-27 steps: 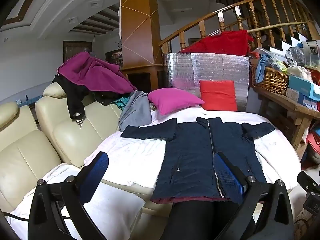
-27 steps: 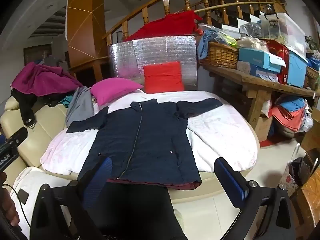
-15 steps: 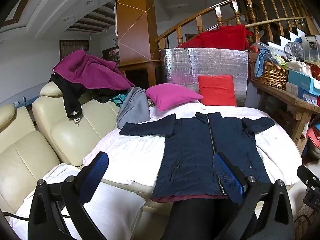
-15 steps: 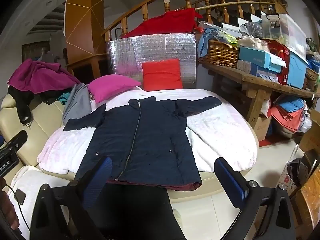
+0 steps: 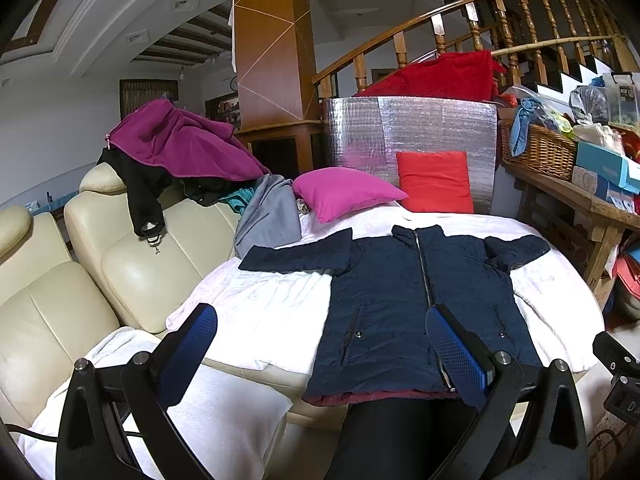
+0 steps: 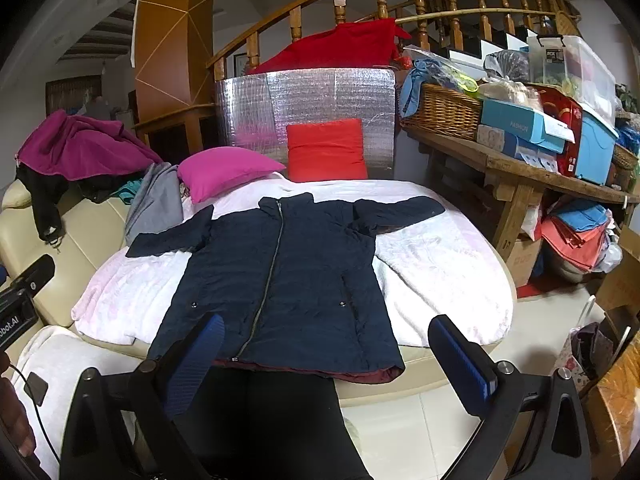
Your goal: Fold large clothes
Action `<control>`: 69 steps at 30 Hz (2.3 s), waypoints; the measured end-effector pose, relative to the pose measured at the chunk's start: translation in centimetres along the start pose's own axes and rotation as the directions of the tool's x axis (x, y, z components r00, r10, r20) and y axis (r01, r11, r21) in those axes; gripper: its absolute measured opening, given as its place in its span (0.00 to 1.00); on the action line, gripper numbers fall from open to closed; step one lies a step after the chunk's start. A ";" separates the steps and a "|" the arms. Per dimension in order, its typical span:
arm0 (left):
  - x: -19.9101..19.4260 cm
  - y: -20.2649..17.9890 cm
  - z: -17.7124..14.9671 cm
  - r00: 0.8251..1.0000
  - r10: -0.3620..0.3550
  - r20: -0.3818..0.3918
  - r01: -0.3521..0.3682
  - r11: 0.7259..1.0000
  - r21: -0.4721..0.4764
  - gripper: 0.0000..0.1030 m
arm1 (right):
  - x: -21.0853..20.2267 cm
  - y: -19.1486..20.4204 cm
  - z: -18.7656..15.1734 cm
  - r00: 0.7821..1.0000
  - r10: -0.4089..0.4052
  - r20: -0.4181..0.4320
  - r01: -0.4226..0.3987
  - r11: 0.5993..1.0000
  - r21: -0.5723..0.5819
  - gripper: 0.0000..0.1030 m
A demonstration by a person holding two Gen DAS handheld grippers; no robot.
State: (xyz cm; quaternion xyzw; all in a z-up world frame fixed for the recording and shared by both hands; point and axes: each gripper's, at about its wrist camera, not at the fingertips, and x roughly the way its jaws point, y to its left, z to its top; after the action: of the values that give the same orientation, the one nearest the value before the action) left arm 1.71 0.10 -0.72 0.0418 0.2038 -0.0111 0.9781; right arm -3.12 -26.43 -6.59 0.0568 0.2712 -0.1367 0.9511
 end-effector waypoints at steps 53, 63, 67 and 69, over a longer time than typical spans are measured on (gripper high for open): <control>3.9 -1.1 0.7 0.998 0.007 -0.068 -0.005 1.000 0.026 1.00 | 3.4 -0.6 1.2 0.999 -0.002 -0.050 0.003 1.000 0.024 1.00; 8.1 -2.8 1.6 0.992 -0.003 -0.128 0.009 0.999 0.048 1.00 | 7.4 -2.2 3.2 0.996 -0.001 -0.087 0.005 0.999 0.049 1.00; 13.7 -4.7 1.5 0.963 -0.083 -0.256 0.101 0.993 0.054 1.00 | 11.6 -5.6 5.8 0.992 0.040 -0.121 -0.025 0.992 0.123 1.00; 16.5 -5.9 1.1 0.944 -0.099 -0.316 0.126 0.990 0.065 1.00 | 13.9 -7.7 7.1 0.990 0.056 -0.128 -0.036 0.987 0.155 1.00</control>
State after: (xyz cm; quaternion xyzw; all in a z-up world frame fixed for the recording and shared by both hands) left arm 16.98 -5.92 -6.79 0.0724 0.3572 -0.0687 0.9287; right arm 9.54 -38.26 -8.28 0.1445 0.3211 -0.1310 0.9268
